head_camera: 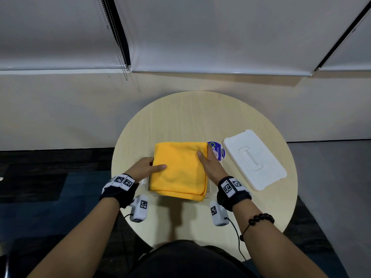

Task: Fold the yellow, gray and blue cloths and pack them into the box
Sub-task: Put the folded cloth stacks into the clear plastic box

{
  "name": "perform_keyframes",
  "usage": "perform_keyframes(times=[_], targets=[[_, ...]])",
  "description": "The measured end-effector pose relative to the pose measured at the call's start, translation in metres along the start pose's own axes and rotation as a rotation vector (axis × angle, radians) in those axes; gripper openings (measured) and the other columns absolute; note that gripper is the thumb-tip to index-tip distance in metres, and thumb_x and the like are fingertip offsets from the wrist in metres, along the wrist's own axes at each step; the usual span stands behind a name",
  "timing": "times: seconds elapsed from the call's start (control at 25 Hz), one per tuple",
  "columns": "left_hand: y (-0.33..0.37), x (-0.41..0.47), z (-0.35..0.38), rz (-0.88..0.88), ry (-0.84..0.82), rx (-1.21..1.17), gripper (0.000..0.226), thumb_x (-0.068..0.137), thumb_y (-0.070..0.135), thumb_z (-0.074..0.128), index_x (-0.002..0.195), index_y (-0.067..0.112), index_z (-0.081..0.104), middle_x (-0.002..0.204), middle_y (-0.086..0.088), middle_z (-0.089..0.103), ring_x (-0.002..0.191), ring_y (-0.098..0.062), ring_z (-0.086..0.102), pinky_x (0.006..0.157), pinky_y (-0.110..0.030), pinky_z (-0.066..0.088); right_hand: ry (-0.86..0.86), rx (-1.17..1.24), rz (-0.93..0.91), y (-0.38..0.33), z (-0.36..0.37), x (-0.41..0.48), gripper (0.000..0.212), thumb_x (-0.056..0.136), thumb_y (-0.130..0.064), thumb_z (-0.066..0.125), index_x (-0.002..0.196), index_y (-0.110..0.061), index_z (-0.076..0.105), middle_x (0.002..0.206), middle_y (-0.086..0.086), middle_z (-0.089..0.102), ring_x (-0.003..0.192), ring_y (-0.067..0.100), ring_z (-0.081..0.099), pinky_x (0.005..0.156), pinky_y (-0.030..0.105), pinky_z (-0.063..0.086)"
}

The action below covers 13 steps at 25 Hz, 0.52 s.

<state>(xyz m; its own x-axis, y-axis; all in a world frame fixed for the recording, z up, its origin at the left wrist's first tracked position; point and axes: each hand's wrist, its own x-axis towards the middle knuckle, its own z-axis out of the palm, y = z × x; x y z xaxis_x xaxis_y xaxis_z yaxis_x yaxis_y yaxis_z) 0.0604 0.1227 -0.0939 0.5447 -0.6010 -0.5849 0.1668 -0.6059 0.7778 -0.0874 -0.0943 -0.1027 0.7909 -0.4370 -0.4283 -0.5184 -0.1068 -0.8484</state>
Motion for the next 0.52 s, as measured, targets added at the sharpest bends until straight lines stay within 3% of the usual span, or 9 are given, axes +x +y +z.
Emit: perform_keyframes(times=[0.08, 0.2, 0.32, 0.44, 0.52], targets=[[-0.003, -0.004, 0.002, 0.012, 0.04, -0.165, 0.05, 0.092, 0.03, 0.069, 0.136, 0.01, 0.057, 0.13, -0.008, 0.066, 0.119, -0.029, 0.063, 0.105, -0.048, 0.048, -0.013, 0.123, 0.036, -0.002, -0.003, -0.003, 0.074, 0.104, -0.051, 0.041, 0.162, -0.021, 0.006, 0.166, 0.006, 0.022, 0.149, 0.028, 0.031, 0.121, 0.05, 0.03], [0.008, -0.014, 0.005, 0.104, 0.082, -0.555, 0.045, 0.096, 0.031, 0.064, 0.138, 0.021, 0.051, 0.13, -0.003, 0.067, 0.116, -0.028, 0.065, 0.094, -0.046, 0.055, -0.196, 0.673, 0.112, -0.006, -0.017, -0.005, 0.064, 0.098, -0.043, 0.059, 0.152, -0.015, 0.037, 0.147, 0.01, 0.055, 0.131, 0.029, 0.057, 0.109, 0.048, 0.047], [0.017, -0.02, 0.015, 0.111, 0.117, -0.498, 0.048, 0.099, 0.033, 0.059, 0.143, 0.023, 0.044, 0.134, -0.003, 0.062, 0.118, -0.027, 0.062, 0.093, -0.044, 0.054, -0.368, 0.506, 0.1, -0.01, -0.024, -0.012, 0.046, 0.094, -0.032, 0.068, 0.136, -0.02, 0.054, 0.134, 0.006, 0.066, 0.121, 0.027, 0.065, 0.098, 0.042, 0.055], [0.017, -0.024, 0.021, 0.119, 0.047, -0.421, 0.047, 0.1, 0.022, 0.059, 0.144, 0.021, 0.044, 0.136, -0.006, 0.061, 0.119, -0.027, 0.062, 0.098, -0.043, 0.053, -0.342, 0.503, 0.105, -0.008, -0.032, -0.012, 0.051, 0.095, -0.021, 0.067, 0.142, -0.021, 0.048, 0.137, 0.007, 0.063, 0.118, 0.028, 0.065, 0.088, 0.038, 0.059], [0.02, -0.028, 0.023, 0.203, 0.033, -0.475, 0.048, 0.097, 0.012, 0.06, 0.142, 0.024, 0.047, 0.131, -0.004, 0.064, 0.111, -0.026, 0.065, 0.09, -0.04, 0.054, -0.324, 0.601, 0.065, -0.008, -0.041, -0.013, 0.055, 0.096, -0.017, 0.067, 0.144, -0.029, 0.043, 0.135, 0.004, 0.063, 0.116, 0.029, 0.065, 0.081, 0.038, 0.06]])
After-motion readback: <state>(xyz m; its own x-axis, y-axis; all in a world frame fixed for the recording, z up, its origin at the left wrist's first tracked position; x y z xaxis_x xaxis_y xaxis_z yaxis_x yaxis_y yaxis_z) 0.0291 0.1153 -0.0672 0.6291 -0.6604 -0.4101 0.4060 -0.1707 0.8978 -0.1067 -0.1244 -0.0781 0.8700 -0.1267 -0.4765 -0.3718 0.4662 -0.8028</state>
